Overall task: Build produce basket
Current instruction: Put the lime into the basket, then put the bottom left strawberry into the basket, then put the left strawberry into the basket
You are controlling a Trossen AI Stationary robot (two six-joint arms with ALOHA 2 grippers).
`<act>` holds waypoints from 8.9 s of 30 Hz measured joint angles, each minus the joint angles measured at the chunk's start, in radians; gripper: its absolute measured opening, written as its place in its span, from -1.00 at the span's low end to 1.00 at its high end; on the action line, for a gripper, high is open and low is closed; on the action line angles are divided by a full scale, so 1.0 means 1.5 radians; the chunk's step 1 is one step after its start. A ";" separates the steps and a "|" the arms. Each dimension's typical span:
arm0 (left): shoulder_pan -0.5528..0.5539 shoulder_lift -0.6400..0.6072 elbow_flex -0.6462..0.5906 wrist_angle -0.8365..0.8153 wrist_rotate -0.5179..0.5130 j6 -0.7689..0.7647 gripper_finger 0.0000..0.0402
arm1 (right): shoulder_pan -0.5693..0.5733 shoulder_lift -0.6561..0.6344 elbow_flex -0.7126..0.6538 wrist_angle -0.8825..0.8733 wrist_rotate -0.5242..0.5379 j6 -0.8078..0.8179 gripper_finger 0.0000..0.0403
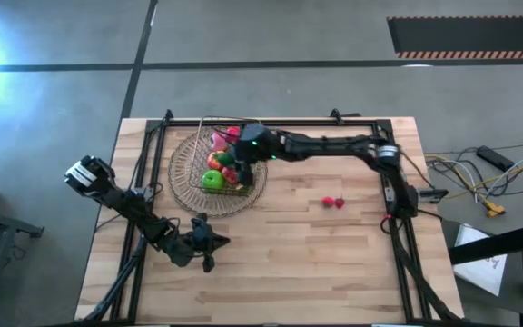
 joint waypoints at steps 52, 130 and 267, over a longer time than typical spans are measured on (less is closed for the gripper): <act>0.007 0.005 0.001 0.131 -0.176 0.074 -0.98 | 0.064 -0.339 -0.295 -0.203 0.051 0.093 0.11; -0.005 -0.545 -0.081 -0.797 0.375 -0.906 -0.64 | 0.438 -0.293 -0.796 0.521 0.389 0.257 0.07; 0.102 0.036 0.244 -0.065 0.178 0.240 -0.38 | 0.565 -0.390 -0.675 -0.325 0.617 0.451 0.05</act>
